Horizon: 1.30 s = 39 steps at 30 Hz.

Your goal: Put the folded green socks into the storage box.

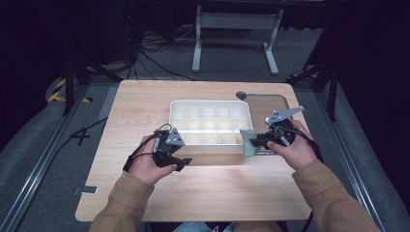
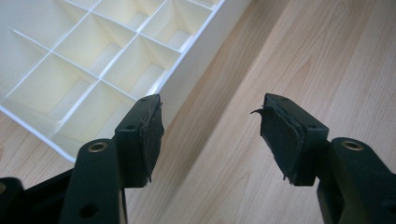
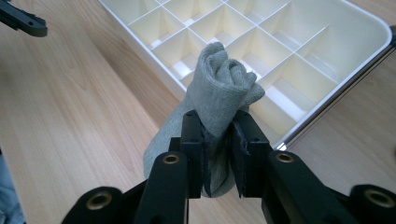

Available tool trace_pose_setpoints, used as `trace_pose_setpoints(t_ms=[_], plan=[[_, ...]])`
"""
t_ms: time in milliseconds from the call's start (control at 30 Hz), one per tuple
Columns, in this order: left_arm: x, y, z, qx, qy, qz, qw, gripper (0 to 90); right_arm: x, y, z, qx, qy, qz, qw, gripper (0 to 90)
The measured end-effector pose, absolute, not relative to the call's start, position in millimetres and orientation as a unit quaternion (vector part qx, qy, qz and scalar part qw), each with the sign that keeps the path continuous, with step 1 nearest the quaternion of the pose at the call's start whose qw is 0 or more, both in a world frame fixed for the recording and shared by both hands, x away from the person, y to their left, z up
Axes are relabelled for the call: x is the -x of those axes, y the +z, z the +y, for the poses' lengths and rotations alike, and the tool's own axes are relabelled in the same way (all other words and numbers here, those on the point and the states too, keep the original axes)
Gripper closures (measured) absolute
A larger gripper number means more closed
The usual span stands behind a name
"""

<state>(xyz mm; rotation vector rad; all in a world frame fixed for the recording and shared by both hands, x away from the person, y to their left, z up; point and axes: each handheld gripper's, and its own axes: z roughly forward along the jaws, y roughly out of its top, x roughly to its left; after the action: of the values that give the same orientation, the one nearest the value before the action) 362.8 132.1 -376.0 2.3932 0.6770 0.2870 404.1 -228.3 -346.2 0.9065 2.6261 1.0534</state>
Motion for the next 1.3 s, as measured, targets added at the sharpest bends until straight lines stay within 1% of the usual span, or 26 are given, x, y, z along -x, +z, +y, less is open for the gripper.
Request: trace_pose_setpoints(t_ms=[200,367,533,633,767,1000,1200,1300], plan=[[-361.3,-374.6,138.4,-0.903,0.113,0.268,0.317,40.1,-415.1,-339.9,-227.5,-0.3,0.348,0.883,0.093,76.7],[-357.5,-374.4,145.3,-0.897,0.107,0.285,0.32,42.3,-423.6,-338.5,-224.6,-0.305,0.347,0.882,0.09,76.4],[-352.3,-375.2,153.6,-0.893,0.113,0.296,0.32,42.4,-432.6,-340.9,-218.9,-0.297,0.334,0.889,0.102,76.5],[-349.4,-375.1,159.3,-0.889,0.114,0.304,0.322,42.4,-439.0,-346.5,-212.1,-0.286,0.319,0.897,0.112,76.4],[-345.5,-376.3,167.7,-0.884,0.118,0.317,0.322,42.3,-445.9,-354.1,-204.5,-0.277,0.308,0.903,0.113,76.5],[-339.2,-375.6,176.0,-0.881,0.122,0.325,0.322,42.3,-458.0,-355.9,-197.5,-0.276,0.31,0.899,0.139,76.5],[-338.2,-376.8,180.0,-0.877,0.123,0.334,0.322,42.3,-464.6,-372.1,-189.5,-0.256,0.26,0.917,0.159,76.6],[-338.6,-376.9,180.1,-0.877,0.123,0.333,0.324,42.1,-465.9,-380.0,-185.6,-0.25,0.236,0.927,0.151,76.7]])
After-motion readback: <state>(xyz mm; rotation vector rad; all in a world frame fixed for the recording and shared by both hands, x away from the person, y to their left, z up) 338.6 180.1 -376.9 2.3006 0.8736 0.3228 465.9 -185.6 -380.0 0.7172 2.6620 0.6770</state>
